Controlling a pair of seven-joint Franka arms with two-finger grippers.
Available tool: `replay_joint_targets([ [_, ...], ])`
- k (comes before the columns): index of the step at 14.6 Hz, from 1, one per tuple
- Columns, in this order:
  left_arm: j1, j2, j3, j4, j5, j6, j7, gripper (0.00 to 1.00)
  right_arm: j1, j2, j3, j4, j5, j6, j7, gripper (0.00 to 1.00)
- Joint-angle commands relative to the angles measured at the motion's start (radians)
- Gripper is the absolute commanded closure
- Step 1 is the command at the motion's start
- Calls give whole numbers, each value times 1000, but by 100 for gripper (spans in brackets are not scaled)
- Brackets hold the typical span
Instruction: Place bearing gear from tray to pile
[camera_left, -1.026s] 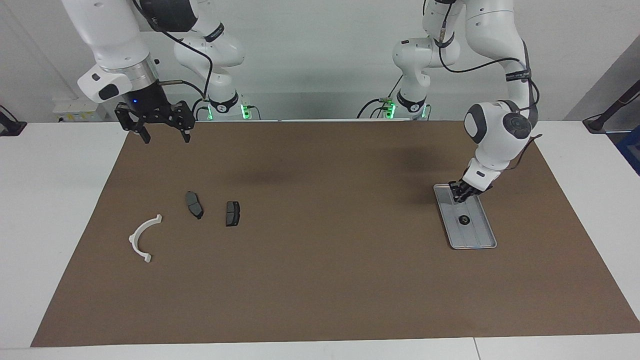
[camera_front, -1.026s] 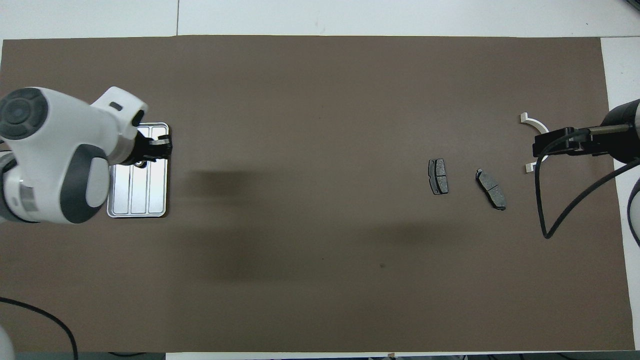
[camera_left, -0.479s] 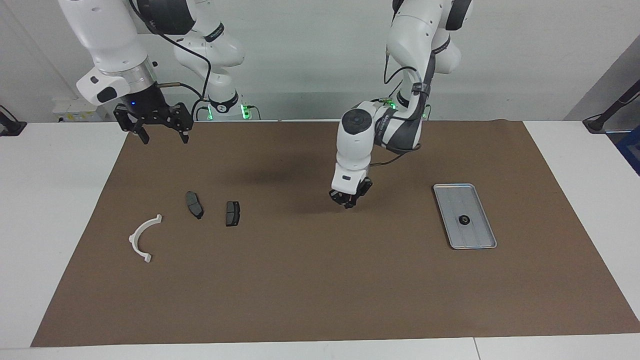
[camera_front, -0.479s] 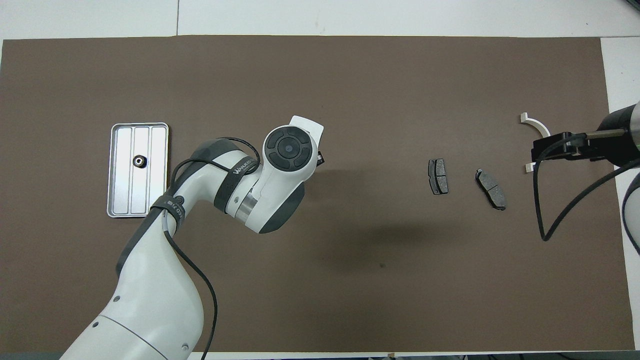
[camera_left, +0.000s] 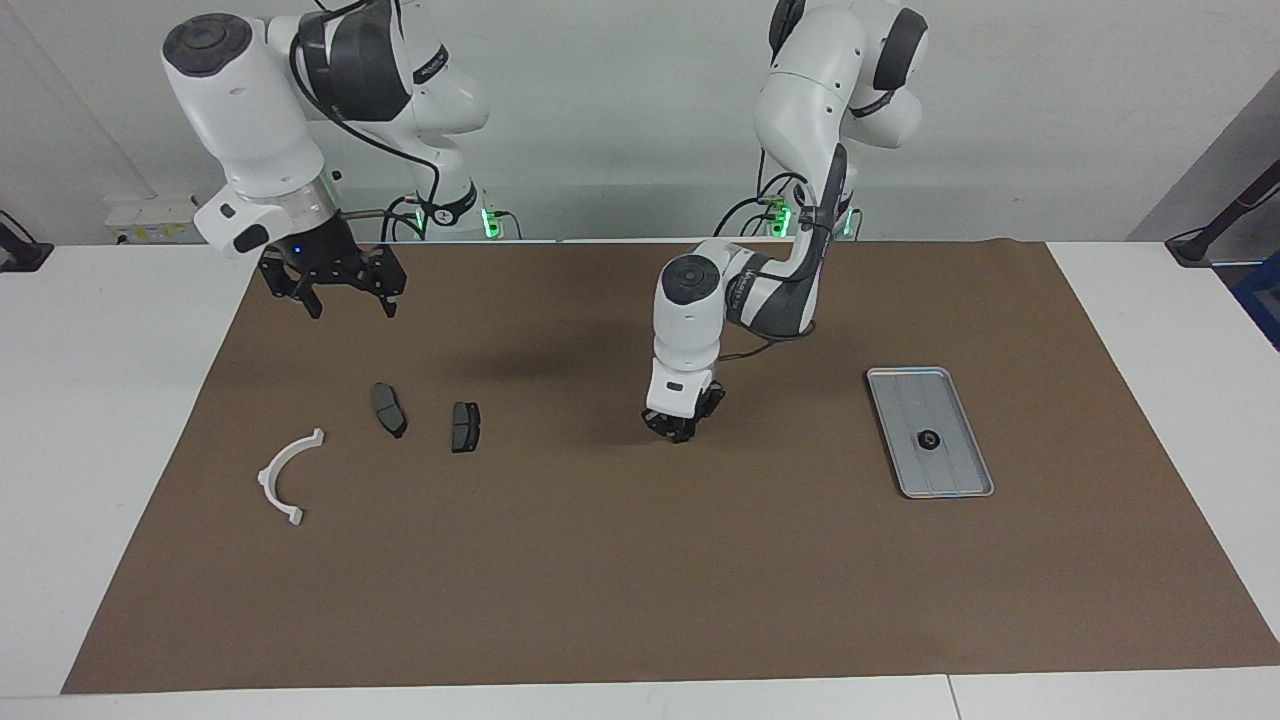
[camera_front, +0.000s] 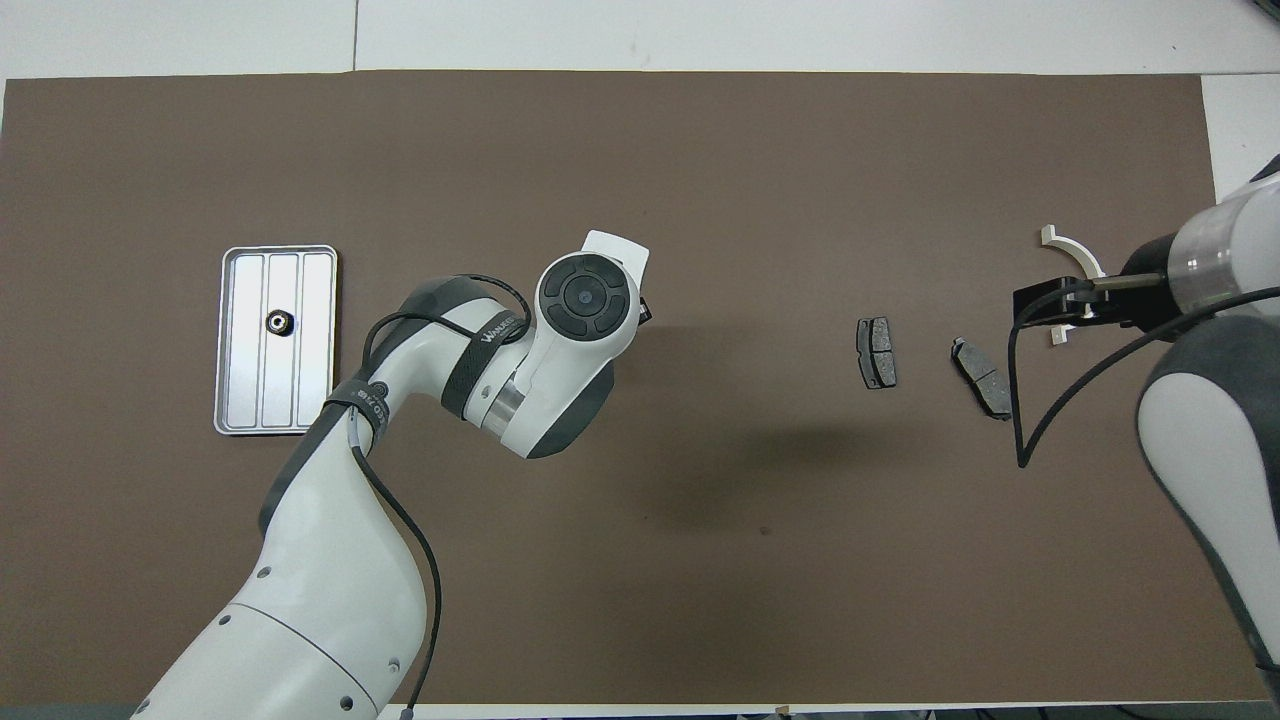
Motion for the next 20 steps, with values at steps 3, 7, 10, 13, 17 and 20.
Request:
replay_joint_targets([
  [3, 80, -112, 9, 4, 14, -138, 152, 0, 103, 63, 3, -62, 17, 128, 200, 0],
  [7, 323, -289, 10, -3, -54, -305, 567, 0, 210, 161, 3, -62, 14, 237, 379, 0],
  [10, 512, -309, 10, -61, -86, -289, 885, 1, 322, 233, 2, -54, -3, 323, 578, 0],
  [13, 588, -304, 13, -132, -118, -188, 1042, 2, 408, 316, 2, -31, -11, 408, 782, 0],
  [17, 628, -264, 15, -212, -118, -48, 1094, 5, 528, 469, -4, 125, -57, 374, 995, 0],
  [20, 633, -224, 15, -212, -118, 3, 1105, 7, 579, 676, 2, 404, -134, 269, 1132, 0],
])
